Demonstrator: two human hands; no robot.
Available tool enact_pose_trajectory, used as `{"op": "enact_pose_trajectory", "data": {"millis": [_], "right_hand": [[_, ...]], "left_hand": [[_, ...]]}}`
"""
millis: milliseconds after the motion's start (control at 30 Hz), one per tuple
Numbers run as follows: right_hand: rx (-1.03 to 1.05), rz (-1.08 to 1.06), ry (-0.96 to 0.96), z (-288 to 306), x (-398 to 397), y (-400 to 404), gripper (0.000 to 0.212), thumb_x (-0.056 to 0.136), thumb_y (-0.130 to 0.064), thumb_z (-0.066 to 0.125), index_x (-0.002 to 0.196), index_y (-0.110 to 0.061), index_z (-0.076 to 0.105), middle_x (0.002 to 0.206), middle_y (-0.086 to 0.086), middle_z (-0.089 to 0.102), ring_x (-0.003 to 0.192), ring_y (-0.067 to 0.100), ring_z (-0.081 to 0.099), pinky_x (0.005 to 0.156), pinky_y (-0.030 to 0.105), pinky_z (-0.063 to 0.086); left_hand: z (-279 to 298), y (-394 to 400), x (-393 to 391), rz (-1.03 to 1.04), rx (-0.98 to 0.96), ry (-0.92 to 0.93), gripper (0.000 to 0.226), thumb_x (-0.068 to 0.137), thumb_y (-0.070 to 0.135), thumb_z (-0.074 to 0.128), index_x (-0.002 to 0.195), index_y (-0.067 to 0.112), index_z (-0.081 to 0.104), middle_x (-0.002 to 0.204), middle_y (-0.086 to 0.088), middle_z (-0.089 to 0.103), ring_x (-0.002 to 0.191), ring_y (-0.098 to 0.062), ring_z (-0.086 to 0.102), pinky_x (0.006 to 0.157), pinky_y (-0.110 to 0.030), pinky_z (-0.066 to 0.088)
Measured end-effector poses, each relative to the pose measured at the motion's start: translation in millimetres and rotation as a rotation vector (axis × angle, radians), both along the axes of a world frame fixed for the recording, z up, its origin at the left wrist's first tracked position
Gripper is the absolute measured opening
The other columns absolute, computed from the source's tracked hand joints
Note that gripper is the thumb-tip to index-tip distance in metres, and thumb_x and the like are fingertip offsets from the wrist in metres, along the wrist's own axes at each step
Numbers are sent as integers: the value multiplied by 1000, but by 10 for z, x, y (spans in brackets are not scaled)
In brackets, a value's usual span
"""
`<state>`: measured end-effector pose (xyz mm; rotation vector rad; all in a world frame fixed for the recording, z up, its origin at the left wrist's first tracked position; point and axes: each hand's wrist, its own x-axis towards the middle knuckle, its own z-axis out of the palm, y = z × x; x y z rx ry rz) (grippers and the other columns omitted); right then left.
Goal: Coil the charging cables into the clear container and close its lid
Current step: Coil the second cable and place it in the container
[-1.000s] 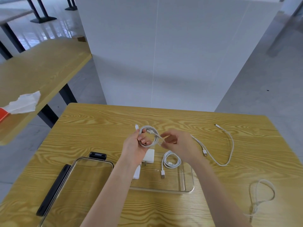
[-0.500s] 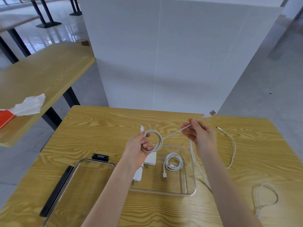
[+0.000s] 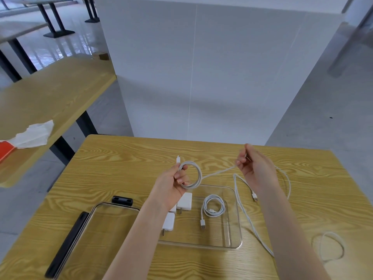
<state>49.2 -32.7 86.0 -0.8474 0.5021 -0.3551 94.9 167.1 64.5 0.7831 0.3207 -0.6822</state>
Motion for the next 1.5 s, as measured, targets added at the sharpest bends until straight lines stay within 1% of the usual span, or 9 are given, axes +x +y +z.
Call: {"op": "enact_pose_trajectory", "data": {"millis": [233,400,500,633,733,800,1033,1300,1500], "right_hand": [[-610,272,178,50,2,12,19,94,-11,51,87,-7,69,54,-4,52,51,12,42,57,26,42],[-357,265,17,84,0,93,37,94,-8,48,69,-19,73,64,-1,57,64,14,52,68,31,46],[-283,309,-94,187,-15,115,23,88,-12,51,74,-14,69,65,-1,58,65,15,53,69,31,49],[-862,475,110,278,-66,152,22,88,-16,59,71,-23,72,68,4,64,75,18,54,78,33,45],[-1142,589,220,298,-78,201,19,88,-27,61,75,-27,74,51,-12,52,51,7,39,53,18,32],[-1174,593,232,273,-67,239,14,87,-27,63,80,-24,74,47,-15,49,44,3,35,48,15,29],[-1366,615,261,297,-76,313,8,85,-23,66,83,-21,74,72,-17,64,66,1,57,57,8,41],[-1634,611,297,285,-44,464,16,89,-26,60,93,-19,74,81,-9,66,78,10,58,69,23,47],[-1580,459,262,129,7,552,10,82,-29,69,88,-21,69,81,-10,64,77,5,57,68,19,45]], "left_hand": [[7,-37,24,-129,84,-122,31,100,15,35,77,3,52,44,5,31,36,-7,30,39,-18,32],[-8,-71,-31,-219,290,-181,33,100,16,35,77,2,53,43,6,32,37,-7,30,42,-18,31],[-23,-91,-40,-231,372,-191,34,101,17,34,77,2,53,42,7,32,36,-6,30,42,-18,29],[9,-97,-28,-192,324,-196,33,101,17,34,77,2,52,40,7,32,35,-6,29,40,-17,29],[39,-93,-18,-149,268,-191,31,100,14,35,78,2,52,41,7,33,36,-6,29,39,-17,30],[42,-98,-25,-126,255,-180,29,100,13,35,80,2,52,42,6,34,37,-6,29,39,-17,31],[13,-95,-23,-49,191,-109,28,100,14,35,77,8,49,46,5,33,37,-6,31,40,-18,31],[31,-134,-63,-104,216,-172,33,101,15,34,80,1,56,43,5,40,39,-6,33,42,-17,34],[29,-145,-88,-95,197,-139,34,101,14,33,76,3,52,43,5,34,39,-7,29,40,-17,31]]}}
